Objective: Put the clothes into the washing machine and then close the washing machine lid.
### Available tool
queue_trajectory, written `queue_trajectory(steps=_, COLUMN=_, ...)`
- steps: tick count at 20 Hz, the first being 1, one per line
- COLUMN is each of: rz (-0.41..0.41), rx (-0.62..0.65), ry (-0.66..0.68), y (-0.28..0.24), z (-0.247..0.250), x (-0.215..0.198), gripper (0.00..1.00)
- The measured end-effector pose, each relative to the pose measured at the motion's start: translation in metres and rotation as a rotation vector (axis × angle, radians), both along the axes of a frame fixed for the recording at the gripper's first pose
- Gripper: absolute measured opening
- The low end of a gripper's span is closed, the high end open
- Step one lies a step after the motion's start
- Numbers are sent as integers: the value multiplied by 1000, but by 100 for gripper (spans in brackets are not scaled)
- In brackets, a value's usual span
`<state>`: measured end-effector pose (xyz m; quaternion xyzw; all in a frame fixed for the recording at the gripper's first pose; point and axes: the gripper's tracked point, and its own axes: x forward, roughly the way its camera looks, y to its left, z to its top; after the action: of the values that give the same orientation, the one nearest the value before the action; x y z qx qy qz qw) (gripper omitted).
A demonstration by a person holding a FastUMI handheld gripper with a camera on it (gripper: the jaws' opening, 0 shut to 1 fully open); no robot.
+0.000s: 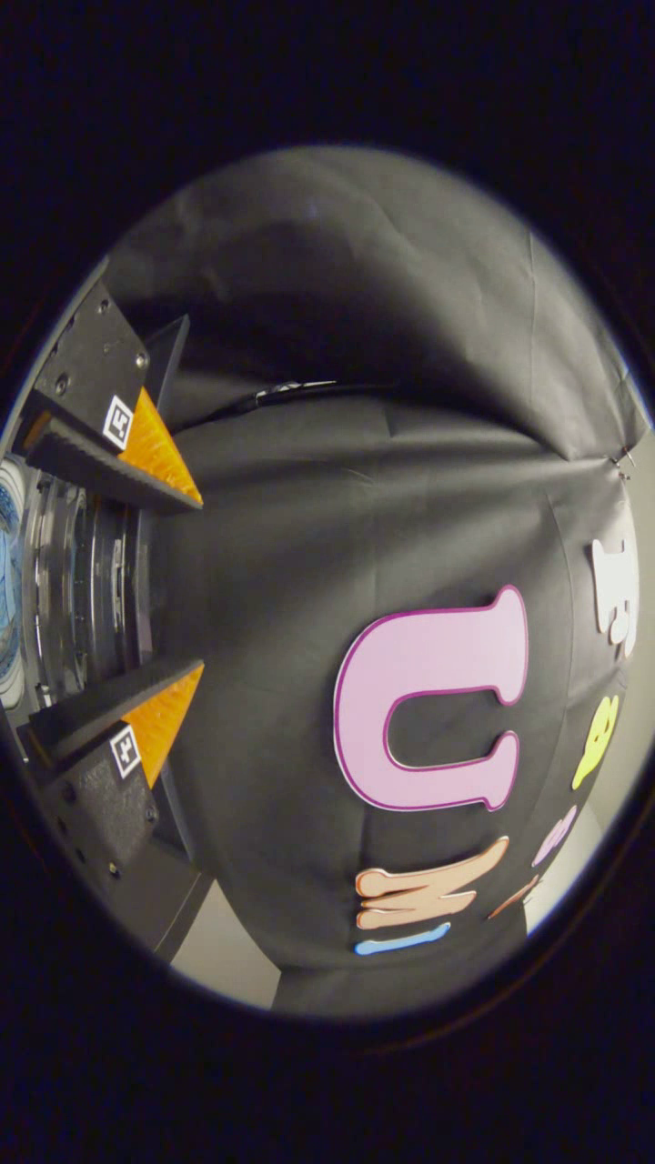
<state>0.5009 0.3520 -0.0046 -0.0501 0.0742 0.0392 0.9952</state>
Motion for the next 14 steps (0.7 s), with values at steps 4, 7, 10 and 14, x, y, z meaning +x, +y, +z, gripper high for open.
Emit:
queue_trajectory(steps=4, rz=0, rx=4, ry=-33, y=-2, z=2, x=0, gripper=95)
queue_trajectory(steps=7, rz=-1, rx=5, ry=-54, y=-4, z=4, x=1, gripper=95)
queue_trajectory(steps=10, rz=-1, rx=4, ry=-61, y=-6, z=6, x=2, gripper=95)
queue_trajectory(steps=14, rz=-6, rx=1, ry=-84, y=-9, z=11, x=2, gripper=95)
